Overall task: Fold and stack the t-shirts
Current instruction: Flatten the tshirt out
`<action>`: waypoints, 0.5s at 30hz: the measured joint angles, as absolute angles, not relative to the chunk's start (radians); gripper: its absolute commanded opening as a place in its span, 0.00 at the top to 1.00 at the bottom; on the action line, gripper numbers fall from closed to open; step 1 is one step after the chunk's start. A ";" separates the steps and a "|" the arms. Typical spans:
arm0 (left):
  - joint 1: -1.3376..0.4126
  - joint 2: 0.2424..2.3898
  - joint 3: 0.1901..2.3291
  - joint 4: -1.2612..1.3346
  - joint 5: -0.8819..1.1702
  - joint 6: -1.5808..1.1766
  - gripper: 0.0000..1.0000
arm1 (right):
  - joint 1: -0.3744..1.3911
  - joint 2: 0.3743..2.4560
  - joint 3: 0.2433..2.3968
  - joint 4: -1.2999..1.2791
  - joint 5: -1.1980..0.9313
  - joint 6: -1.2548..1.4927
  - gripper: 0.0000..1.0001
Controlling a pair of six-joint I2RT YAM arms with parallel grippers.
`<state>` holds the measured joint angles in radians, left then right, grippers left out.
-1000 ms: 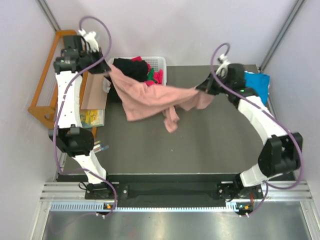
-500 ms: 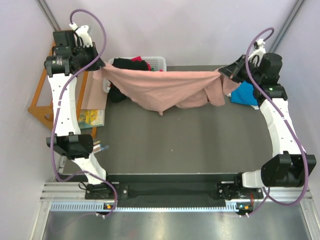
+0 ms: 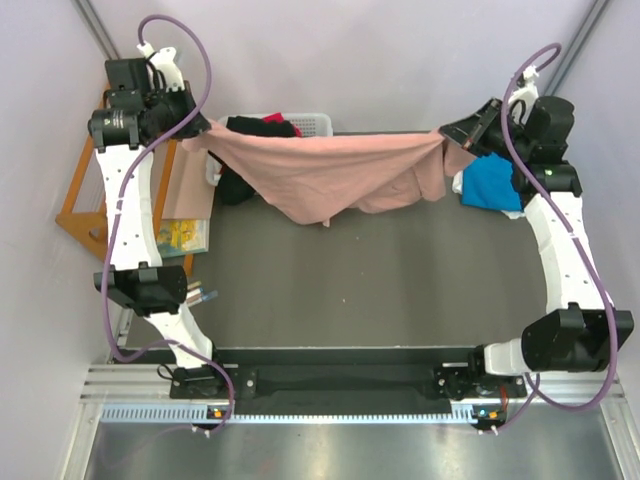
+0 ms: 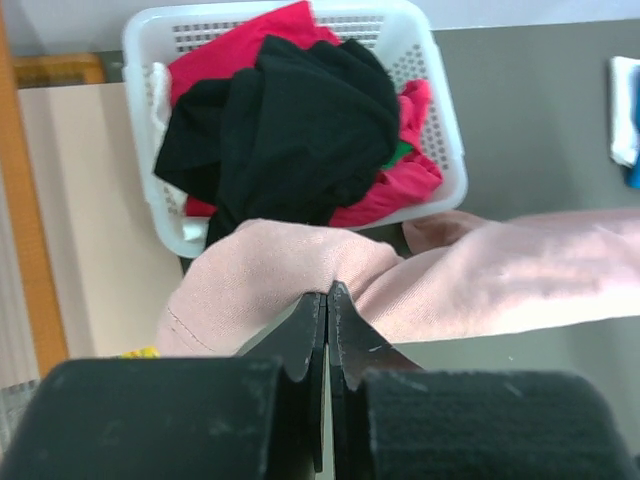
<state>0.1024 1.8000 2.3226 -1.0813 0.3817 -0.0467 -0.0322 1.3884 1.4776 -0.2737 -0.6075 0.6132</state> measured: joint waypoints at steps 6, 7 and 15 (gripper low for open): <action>0.102 1.721 2.271 -1.107 0.505 0.017 1.00 | -0.008 1.231 1.353 -0.262 -0.595 0.607 1.00; 0.102 1.669 2.226 -1.109 0.529 0.038 1.00 | 0.010 1.179 1.319 -0.264 -0.583 0.600 1.00; 0.102 1.093 1.919 -1.195 0.678 0.245 1.00 | 0.175 0.700 1.140 -0.388 -0.417 0.489 1.00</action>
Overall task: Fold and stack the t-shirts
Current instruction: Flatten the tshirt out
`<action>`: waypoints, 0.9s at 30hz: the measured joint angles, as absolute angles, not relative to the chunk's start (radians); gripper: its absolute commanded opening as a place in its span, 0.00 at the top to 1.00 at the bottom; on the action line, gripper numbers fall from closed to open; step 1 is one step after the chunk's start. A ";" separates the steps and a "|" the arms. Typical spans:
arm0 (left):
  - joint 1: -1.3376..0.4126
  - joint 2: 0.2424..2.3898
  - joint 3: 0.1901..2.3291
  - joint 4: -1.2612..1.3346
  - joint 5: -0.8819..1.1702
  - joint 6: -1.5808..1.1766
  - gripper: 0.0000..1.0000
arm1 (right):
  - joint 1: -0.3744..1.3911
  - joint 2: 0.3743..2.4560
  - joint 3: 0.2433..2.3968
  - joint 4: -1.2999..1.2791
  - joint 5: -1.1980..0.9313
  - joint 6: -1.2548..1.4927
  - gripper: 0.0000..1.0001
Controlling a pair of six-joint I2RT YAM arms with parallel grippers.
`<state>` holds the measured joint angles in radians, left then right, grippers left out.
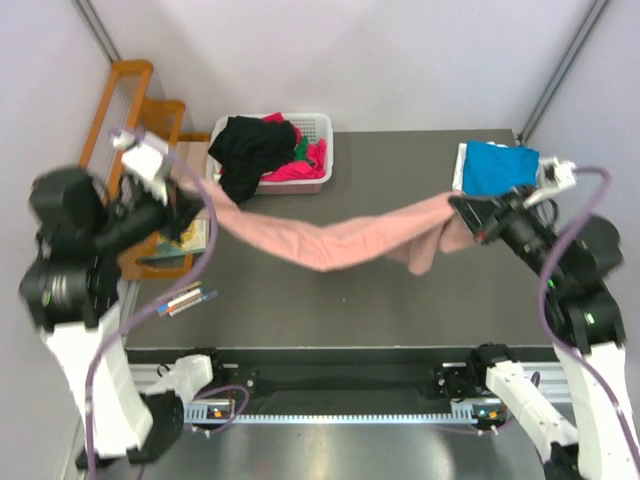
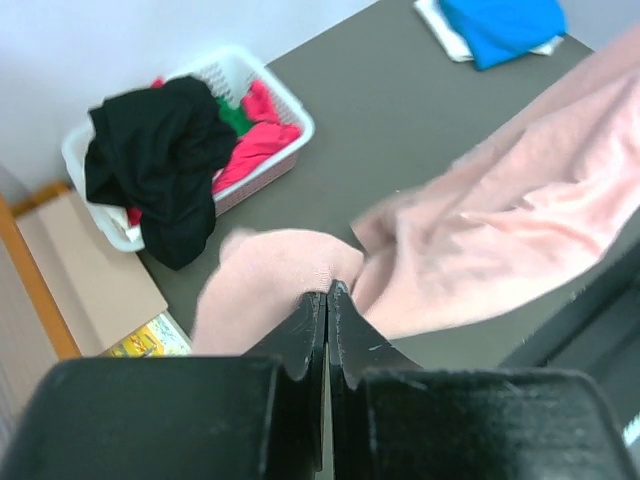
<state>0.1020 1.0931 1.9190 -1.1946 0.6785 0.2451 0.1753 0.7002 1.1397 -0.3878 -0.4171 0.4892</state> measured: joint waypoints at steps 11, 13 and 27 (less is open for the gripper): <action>0.102 0.921 1.847 -1.350 0.774 0.448 1.00 | 0.253 0.434 1.261 -0.567 -0.156 0.393 1.00; 0.102 0.923 1.808 -1.353 0.771 0.464 1.00 | 0.253 0.437 1.268 -0.558 -0.139 0.393 1.00; 0.102 1.218 1.202 -1.287 0.670 0.556 1.00 | 0.225 0.996 0.900 -0.320 -0.057 0.474 1.00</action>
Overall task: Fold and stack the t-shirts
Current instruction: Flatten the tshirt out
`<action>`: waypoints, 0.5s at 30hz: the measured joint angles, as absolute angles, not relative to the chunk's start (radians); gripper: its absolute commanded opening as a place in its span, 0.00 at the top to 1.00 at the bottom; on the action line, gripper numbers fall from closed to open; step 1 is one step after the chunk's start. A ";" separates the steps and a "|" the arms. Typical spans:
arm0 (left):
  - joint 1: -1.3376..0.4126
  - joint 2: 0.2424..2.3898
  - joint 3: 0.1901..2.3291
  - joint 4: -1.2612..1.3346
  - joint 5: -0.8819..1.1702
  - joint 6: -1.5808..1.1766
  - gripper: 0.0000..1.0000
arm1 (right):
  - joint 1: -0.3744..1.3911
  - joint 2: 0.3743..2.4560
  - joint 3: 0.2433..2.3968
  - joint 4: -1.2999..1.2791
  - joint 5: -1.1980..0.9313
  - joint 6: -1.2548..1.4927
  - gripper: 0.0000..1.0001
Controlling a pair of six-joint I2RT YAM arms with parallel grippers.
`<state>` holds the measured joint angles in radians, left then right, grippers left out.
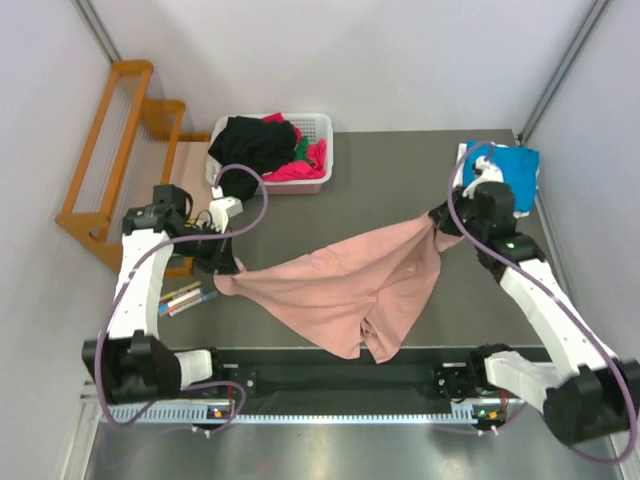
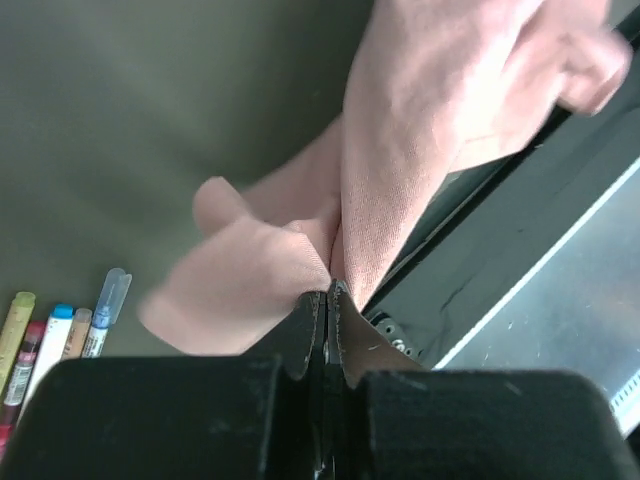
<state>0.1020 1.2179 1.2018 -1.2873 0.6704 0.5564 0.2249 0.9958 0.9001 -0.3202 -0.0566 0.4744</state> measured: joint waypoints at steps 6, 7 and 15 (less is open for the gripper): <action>0.102 1.349 1.155 -1.145 0.559 0.517 1.00 | 0.186 1.218 0.824 -0.204 -0.084 0.517 1.00; 0.102 1.357 1.156 -1.110 0.542 0.493 1.00 | 0.185 1.236 0.830 -0.183 -0.089 0.518 1.00; 0.102 1.528 1.242 -0.895 0.336 0.289 0.02 | 0.162 1.505 0.991 -0.048 -0.196 0.528 1.00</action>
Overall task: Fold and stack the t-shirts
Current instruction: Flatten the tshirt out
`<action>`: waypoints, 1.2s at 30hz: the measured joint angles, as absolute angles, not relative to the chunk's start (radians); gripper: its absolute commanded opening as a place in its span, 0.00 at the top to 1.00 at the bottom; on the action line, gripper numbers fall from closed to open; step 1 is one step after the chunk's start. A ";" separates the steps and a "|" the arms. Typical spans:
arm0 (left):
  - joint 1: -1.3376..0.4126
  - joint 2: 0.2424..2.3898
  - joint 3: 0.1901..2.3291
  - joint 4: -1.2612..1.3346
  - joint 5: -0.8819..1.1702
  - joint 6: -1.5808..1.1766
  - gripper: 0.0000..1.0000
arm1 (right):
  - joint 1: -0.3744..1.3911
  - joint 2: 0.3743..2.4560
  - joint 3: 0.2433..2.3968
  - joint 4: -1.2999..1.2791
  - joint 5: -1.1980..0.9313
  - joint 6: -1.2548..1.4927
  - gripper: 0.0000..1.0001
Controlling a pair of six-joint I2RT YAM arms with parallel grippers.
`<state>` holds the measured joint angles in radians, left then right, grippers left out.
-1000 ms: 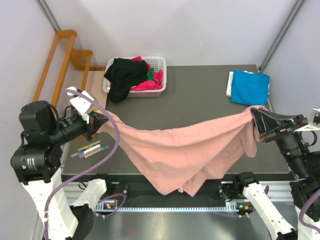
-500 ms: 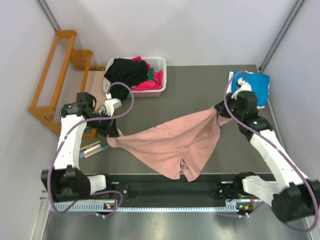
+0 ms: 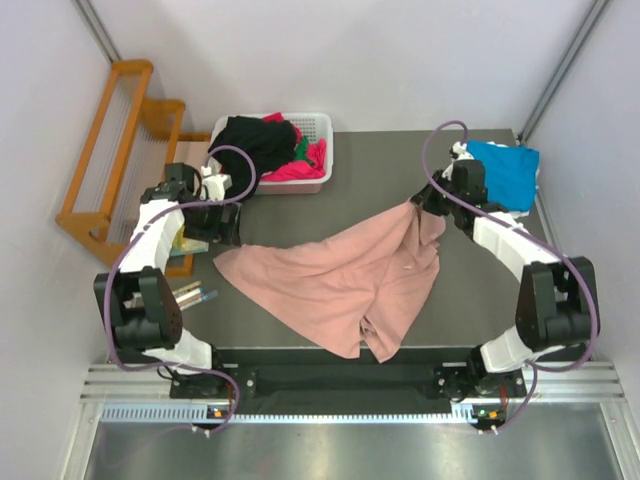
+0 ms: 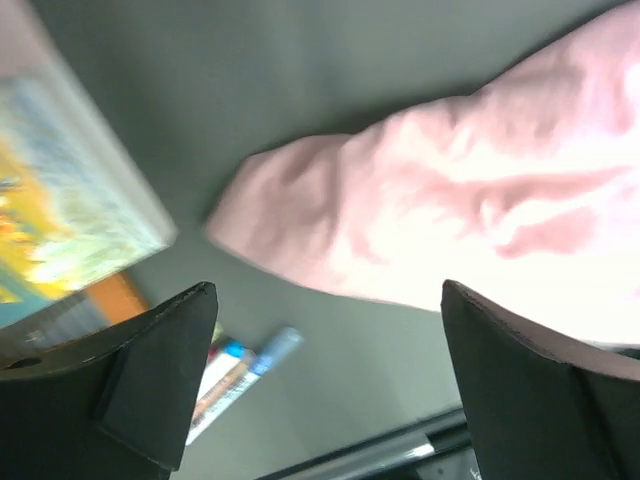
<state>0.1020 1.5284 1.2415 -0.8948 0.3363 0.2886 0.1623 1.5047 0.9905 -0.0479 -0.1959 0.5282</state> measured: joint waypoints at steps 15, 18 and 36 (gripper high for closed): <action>-0.436 1.203 1.386 -1.019 0.433 0.263 0.01 | 0.159 1.570 0.999 -0.016 -0.290 0.534 1.00; -0.466 1.190 1.355 -1.061 0.409 0.270 0.01 | 0.160 1.570 0.997 -0.016 -0.294 0.533 1.00; -1.070 1.471 1.181 -0.945 0.141 0.297 0.01 | 0.199 1.659 1.022 -0.045 -0.258 0.540 1.00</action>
